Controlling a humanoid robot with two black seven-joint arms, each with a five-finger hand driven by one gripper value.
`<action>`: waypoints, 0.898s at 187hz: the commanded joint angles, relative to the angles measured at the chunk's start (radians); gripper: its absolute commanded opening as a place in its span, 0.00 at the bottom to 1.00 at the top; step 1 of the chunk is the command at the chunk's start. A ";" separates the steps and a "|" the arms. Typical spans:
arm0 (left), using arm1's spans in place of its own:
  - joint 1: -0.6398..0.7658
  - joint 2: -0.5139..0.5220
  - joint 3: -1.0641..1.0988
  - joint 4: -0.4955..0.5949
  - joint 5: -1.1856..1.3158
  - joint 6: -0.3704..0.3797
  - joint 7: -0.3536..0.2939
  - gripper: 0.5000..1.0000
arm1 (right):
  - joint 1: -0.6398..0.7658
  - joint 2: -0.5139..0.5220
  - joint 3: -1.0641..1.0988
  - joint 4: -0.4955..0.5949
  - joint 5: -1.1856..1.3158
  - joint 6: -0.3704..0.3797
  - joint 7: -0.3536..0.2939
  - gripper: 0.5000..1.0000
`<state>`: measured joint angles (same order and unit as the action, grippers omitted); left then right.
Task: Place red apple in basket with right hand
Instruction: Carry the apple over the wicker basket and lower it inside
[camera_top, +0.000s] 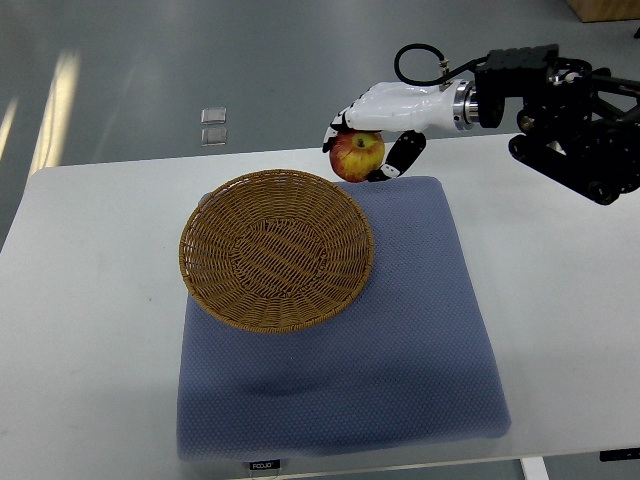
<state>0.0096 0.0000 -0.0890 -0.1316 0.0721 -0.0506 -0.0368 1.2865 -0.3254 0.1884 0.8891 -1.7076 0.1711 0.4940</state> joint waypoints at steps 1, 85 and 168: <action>0.000 0.000 0.000 0.000 0.000 0.000 0.000 1.00 | -0.001 0.080 -0.003 -0.005 -0.003 -0.001 -0.002 0.27; 0.000 0.000 0.000 0.000 0.000 0.000 0.000 1.00 | -0.090 0.213 -0.010 -0.061 -0.012 -0.001 -0.023 0.28; 0.000 0.000 0.000 0.000 0.000 0.000 0.000 1.00 | -0.145 0.267 -0.037 -0.101 -0.012 -0.016 -0.025 0.38</action>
<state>0.0094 0.0000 -0.0890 -0.1315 0.0721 -0.0506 -0.0368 1.1425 -0.0593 0.1500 0.7900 -1.7211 0.1565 0.4695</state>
